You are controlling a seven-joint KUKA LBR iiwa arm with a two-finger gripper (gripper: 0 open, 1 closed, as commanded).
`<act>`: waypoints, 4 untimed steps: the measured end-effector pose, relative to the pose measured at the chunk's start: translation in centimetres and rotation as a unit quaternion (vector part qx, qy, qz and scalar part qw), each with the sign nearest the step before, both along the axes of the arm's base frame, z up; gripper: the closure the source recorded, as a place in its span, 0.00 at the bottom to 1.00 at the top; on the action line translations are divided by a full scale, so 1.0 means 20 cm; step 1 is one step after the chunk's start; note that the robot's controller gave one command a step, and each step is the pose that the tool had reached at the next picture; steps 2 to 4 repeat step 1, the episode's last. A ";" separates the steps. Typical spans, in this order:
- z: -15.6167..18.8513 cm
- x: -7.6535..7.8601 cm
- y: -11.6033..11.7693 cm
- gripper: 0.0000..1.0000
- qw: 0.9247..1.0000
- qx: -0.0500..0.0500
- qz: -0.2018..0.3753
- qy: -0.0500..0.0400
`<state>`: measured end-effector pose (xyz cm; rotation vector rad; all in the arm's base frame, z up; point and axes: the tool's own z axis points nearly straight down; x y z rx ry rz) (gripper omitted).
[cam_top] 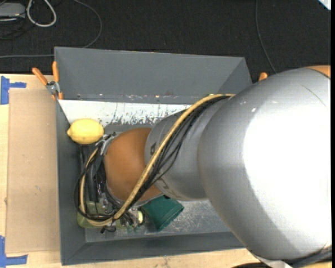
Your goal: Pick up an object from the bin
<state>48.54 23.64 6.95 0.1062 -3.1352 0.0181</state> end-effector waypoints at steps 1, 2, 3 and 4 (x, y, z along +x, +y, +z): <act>0.10 -0.01 0.00 1.00 1.000 0.000 -0.001 0.002; 0.10 -0.01 0.00 1.00 1.000 0.000 -0.001 0.002; 0.10 -0.01 0.00 1.00 1.000 0.000 -0.001 0.002; 0.10 -0.01 0.00 1.00 1.000 0.000 -0.001 0.002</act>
Offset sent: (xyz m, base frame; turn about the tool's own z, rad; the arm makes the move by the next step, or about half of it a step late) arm -0.0016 -0.0006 0.0639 0.0012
